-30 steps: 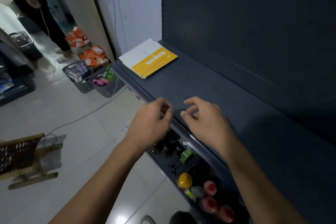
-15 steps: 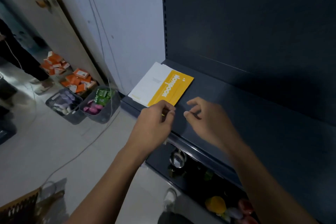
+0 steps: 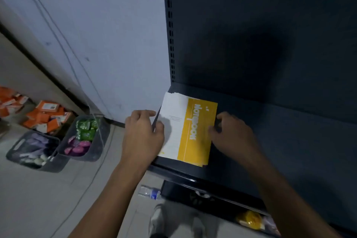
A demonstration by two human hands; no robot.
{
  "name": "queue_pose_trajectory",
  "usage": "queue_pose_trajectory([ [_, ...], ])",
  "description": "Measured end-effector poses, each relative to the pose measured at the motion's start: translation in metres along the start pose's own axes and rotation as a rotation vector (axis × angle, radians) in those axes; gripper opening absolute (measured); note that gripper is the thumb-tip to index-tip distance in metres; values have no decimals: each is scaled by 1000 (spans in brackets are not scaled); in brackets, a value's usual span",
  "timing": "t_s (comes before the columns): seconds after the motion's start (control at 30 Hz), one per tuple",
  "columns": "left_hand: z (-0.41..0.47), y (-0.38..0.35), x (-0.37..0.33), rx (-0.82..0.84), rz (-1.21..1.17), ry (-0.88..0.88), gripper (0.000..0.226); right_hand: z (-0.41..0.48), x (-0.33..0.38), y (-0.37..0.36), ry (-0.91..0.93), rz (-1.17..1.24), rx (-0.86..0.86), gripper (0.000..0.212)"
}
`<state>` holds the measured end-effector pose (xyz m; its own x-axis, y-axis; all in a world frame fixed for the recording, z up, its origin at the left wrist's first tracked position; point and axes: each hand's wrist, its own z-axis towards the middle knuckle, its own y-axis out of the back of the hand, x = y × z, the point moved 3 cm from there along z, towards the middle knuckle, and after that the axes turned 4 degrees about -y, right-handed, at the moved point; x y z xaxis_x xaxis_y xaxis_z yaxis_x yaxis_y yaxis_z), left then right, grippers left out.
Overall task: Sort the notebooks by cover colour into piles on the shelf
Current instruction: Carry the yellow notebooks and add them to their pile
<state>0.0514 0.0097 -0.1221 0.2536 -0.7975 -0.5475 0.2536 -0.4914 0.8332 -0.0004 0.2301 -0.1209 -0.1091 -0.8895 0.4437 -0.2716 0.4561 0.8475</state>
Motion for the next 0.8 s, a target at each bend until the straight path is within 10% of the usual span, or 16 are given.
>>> queue_pose_trajectory([
  [0.27, 44, -30, 13, 338, 16, -168, 28, 15, 10, -37, -380, 159, 61, 46],
  [0.8, 28, -26, -9, 244, 233, -282, 40, -8, 24, -46, -461, 39, -11, 77],
])
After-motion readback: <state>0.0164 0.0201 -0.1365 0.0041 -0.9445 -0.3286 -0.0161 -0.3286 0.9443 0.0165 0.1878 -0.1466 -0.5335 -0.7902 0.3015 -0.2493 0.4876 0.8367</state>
